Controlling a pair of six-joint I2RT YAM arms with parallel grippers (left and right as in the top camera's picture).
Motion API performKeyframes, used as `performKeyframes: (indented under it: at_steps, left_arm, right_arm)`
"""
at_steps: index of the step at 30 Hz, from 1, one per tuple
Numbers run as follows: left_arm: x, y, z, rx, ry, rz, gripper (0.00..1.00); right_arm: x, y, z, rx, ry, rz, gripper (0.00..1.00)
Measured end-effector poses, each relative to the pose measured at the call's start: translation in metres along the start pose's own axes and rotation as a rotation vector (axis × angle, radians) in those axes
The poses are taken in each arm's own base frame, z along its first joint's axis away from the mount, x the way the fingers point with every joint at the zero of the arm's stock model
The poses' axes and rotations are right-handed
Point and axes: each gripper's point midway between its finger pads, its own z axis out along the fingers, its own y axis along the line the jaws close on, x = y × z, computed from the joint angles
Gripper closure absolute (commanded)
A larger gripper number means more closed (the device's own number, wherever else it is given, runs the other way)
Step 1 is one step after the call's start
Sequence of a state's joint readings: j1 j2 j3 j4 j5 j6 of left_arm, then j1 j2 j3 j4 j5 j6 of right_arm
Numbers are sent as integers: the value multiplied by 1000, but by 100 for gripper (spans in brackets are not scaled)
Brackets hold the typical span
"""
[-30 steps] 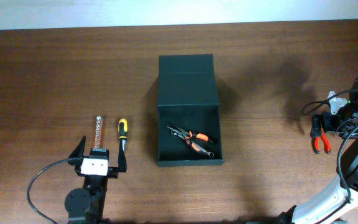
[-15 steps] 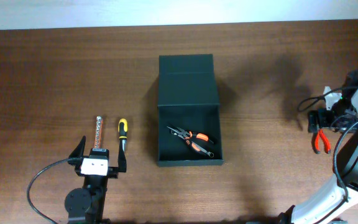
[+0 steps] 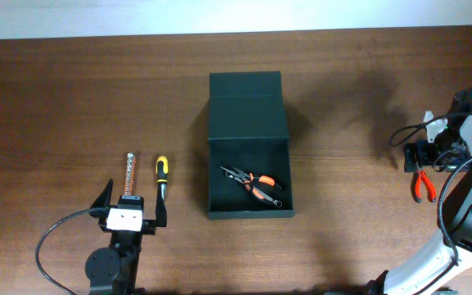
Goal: Pack container
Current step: 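Lower the right gripper over the red pliers' jaws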
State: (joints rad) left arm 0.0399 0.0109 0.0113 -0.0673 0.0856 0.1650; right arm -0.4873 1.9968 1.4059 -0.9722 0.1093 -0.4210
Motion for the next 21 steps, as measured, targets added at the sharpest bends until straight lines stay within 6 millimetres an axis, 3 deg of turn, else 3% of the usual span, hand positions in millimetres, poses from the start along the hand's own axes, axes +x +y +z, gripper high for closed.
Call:
performKeyframes:
  at_steps: [21]
  left_arm:
    - [0,0,0,0,0,0,1]
  right_arm:
    - [-2,8,20,-46,21,-17,1]
